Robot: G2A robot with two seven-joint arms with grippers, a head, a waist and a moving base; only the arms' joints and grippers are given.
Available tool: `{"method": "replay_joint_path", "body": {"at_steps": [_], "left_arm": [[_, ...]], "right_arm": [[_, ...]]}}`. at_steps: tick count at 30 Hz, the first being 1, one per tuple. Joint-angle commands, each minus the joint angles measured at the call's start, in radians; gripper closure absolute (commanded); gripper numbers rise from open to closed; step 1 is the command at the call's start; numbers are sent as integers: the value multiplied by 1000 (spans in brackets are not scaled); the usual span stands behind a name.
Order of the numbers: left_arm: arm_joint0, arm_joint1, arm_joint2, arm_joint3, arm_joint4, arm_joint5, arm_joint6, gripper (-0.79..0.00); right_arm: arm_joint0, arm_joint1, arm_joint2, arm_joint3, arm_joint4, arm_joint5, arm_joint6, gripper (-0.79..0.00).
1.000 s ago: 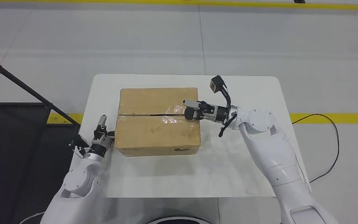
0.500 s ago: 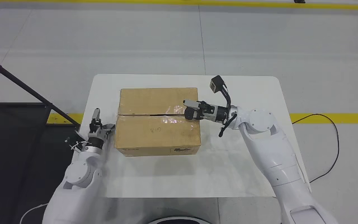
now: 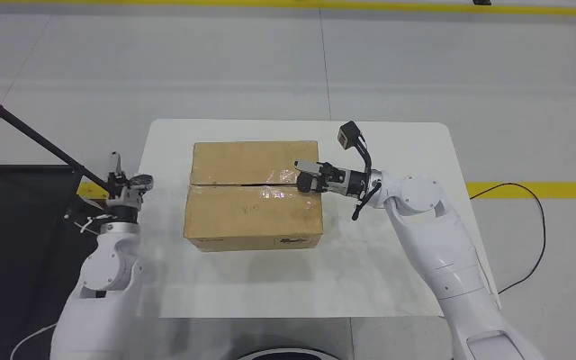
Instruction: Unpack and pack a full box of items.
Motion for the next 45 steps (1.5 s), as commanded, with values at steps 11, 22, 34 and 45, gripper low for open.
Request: {"method": "replay_joint_path", "body": {"at_steps": [11,22,34,45], "left_arm": [[36,-4,-77,-178,41,-8,28,-785],[120,-13,-127,-312,122,-53,78,-785],[168,-26,-148,-403,210,-96,106,-785],[121,-33,-121,-450,298,-67,72,-785]], "right_arm": [[0,0,0,0,0,0,0,-785],[0,0,0,0,0,0,0,-785],[0,0,0,0,0,0,0,-785],[0,0,0,0,0,0,0,-785]]}}
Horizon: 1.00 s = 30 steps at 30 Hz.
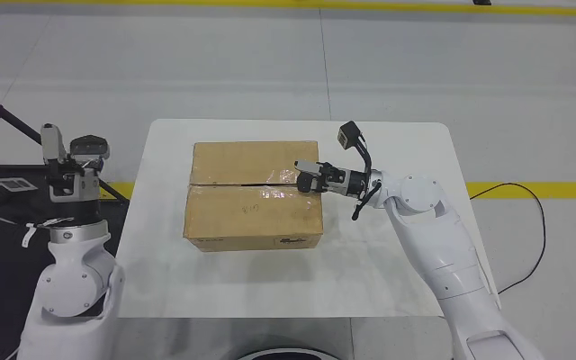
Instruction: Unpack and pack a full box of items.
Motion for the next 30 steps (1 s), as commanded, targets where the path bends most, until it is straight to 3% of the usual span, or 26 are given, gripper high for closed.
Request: {"method": "replay_joint_path", "body": {"at_steps": [1,30], "left_arm": [[-9,-1,8,-7,20,8,-7,-785],[-73,-18,110,-58,85,34,-105,-785]], "right_arm": [[0,0,0,0,0,0,0,-785],[-33,9,-5,-40,-15,41,-69,-785]]}}
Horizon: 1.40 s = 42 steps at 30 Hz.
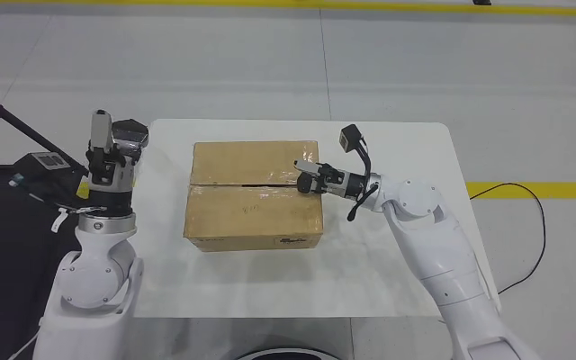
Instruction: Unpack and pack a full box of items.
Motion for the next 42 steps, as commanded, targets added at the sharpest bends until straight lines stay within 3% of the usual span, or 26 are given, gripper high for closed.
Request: {"method": "replay_joint_path", "body": {"at_steps": [1,17,42], "left_arm": [[-4,-1,7,-4,1,1,-8,-785],[-73,-9,107,25,30,20,-90,-785],[-154,-29,248,77,60,32,-111,-785]], "right_arm": [[2,0,-1,1,1,0,2,-785],[6,7,7,-4,0,0,9,-785],[-94,54,145,-146,-12,-12,1,-785]]}}
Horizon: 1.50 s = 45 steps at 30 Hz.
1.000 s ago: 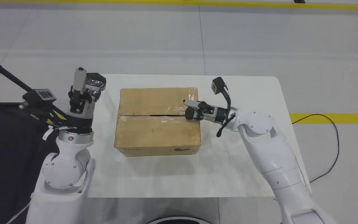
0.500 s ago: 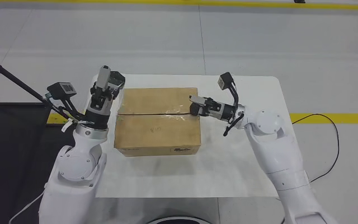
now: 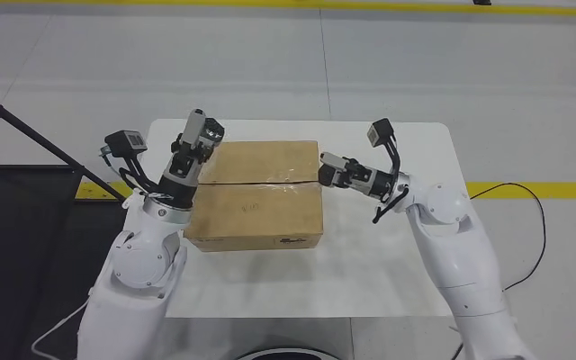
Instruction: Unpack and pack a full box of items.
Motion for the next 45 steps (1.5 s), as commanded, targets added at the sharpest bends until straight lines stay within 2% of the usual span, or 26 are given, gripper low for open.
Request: {"method": "replay_joint_path", "body": {"at_steps": [1,18,32,45], "left_arm": [[-2,-2,11,1,3,0,-2,-785],[-9,-16,85,9,7,1,-10,-785],[-5,-25,123,10,14,0,-17,-785],[-62,-41,177,62,-13,32,-8,-785]], "right_arm": [[-6,3,6,-4,0,1,-1,-785],[-74,25,53,-64,-3,16,-14,-785],[-88,34,51,-74,3,14,-25,-785],[-116,45,67,-96,8,13,-31,-785]]}}
